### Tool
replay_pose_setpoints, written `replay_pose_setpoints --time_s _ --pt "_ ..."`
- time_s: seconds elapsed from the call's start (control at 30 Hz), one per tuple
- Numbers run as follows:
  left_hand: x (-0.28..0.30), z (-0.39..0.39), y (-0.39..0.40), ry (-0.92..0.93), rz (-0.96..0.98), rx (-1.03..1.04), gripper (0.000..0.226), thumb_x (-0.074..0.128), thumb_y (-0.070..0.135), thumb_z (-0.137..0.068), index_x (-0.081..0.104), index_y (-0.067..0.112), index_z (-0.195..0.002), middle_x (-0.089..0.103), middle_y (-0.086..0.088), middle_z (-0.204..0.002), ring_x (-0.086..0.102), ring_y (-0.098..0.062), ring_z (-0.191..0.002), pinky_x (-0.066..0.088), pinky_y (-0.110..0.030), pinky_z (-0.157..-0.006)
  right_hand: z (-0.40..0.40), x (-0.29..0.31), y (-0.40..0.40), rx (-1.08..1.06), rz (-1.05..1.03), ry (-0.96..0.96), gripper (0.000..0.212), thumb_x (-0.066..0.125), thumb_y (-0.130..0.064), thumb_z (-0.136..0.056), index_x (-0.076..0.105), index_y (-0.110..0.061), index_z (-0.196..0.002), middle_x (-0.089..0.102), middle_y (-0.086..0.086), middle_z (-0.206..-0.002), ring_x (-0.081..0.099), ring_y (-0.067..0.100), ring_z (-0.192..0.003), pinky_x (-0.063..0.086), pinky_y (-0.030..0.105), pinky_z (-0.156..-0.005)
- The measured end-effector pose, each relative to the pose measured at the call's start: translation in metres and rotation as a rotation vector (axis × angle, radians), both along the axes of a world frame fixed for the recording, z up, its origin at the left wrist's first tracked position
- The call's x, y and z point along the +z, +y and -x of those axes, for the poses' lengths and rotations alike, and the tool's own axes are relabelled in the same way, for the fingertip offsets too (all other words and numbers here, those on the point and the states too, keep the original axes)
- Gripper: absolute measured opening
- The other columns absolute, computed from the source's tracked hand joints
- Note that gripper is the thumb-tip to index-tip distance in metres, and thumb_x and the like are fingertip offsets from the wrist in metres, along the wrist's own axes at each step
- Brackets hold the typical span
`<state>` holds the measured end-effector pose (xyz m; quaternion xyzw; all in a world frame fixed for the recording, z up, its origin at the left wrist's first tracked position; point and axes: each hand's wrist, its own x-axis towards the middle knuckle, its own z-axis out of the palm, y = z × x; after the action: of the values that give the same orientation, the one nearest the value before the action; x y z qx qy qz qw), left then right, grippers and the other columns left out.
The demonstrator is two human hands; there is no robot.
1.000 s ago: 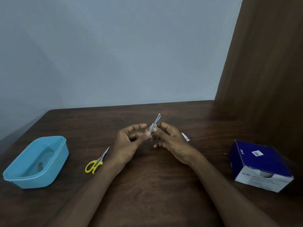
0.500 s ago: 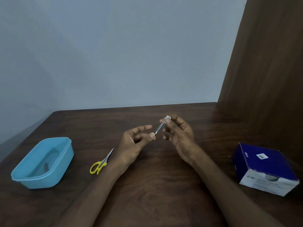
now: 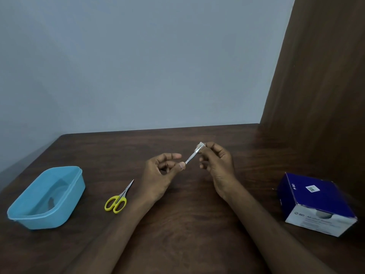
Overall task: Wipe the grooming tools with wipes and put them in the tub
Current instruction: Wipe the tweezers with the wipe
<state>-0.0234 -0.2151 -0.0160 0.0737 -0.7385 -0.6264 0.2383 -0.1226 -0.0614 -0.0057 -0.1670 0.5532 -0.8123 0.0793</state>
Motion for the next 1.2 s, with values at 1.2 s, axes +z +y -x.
replay_pose_setpoints --time_s 1.2 --pt "-0.009 0.003 -0.002 0.108 0.221 0.190 0.014 0.074 0.042 -0.098 0.068 0.033 -0.107 0.081 0.012 -0.083 0.076 -0.008 -0.084 0.052 -0.034 -0.075 -0.008 -0.021 -0.009 0.084 -0.269 0.185 0.014 0.071 -0.022 -0.101 0.075 -0.010 -0.095 0.079 -0.003 -0.085 0.064 0.006 -0.074 0.051 0.029 -0.066"
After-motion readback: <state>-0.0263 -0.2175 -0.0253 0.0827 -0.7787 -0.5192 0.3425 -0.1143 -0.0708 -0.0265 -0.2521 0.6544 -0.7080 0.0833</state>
